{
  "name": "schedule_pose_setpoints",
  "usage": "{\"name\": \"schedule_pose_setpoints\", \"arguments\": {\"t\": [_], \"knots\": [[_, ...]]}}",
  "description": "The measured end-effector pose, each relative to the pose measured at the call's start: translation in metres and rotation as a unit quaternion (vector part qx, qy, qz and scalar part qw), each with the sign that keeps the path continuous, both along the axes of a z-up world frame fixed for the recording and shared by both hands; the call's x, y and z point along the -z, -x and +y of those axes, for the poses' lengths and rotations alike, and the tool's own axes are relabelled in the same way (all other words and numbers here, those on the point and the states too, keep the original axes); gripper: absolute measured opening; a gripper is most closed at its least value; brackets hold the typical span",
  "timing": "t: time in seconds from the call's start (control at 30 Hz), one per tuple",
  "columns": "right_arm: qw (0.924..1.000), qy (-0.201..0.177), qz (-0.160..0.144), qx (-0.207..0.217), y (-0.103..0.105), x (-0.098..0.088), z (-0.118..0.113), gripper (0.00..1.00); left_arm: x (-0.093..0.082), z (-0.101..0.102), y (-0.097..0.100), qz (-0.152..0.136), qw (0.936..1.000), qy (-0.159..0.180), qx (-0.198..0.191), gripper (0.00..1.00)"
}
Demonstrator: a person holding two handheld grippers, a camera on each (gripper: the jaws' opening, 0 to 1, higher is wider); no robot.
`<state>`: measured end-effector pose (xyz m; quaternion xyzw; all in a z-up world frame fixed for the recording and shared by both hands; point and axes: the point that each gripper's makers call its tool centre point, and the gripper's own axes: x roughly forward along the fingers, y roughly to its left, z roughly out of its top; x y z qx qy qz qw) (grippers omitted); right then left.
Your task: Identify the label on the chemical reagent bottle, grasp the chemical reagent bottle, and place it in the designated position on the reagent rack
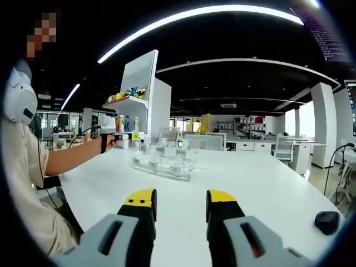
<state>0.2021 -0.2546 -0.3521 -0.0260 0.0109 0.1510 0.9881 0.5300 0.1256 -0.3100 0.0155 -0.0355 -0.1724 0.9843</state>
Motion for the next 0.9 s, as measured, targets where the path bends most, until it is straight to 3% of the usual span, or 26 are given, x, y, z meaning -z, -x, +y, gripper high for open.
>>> {"name": "schedule_pose_setpoints", "arguments": {"t": [0.9], "knots": [[1.0, 0.002, -0.001, 0.006, 0.001, -0.003, -0.004, 0.35, 0.028, -0.004, -0.005, 0.021, 0.9997, -0.005, -0.01, 0.19]]}}
